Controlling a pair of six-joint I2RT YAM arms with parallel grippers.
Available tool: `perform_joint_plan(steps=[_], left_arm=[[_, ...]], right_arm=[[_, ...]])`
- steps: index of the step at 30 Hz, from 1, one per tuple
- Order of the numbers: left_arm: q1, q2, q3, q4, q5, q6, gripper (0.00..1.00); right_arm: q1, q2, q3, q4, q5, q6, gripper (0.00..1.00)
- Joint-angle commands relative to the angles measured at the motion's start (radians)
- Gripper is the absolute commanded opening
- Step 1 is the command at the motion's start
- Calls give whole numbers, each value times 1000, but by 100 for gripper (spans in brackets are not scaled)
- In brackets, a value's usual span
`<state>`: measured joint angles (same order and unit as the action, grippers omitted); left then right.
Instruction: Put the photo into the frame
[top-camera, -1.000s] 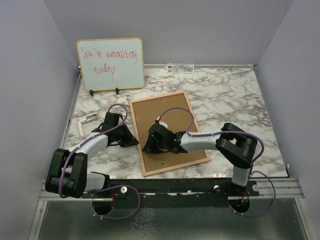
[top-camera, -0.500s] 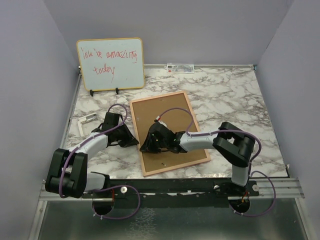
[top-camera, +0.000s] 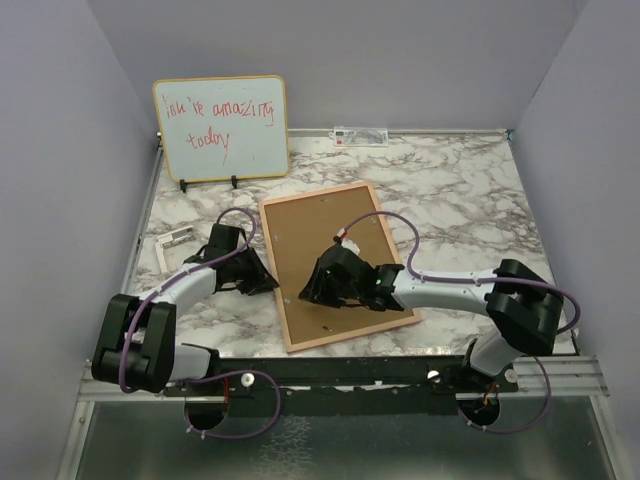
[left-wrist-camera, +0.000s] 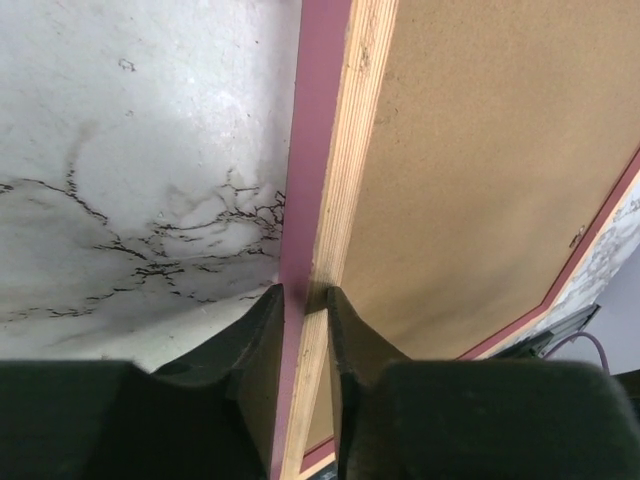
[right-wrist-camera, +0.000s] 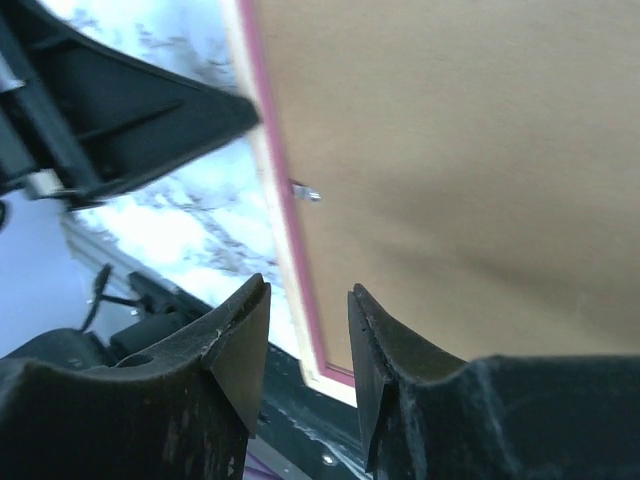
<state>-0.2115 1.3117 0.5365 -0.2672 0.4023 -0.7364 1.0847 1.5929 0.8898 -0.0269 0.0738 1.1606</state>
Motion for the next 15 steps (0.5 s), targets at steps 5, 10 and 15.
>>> perform_joint_plan(steps=[5,10,15], left_arm=[[-8,49,-9,-9,-52,35,40],[-8,64,-12,6,-53,36,37],[-9,74,-12,17,-45,29,28]], right_arm=[[4,42,36,-406,52,48,39],[4,34,12,-365,8,9,39],[4,69,12,-316,-110,-54,38]])
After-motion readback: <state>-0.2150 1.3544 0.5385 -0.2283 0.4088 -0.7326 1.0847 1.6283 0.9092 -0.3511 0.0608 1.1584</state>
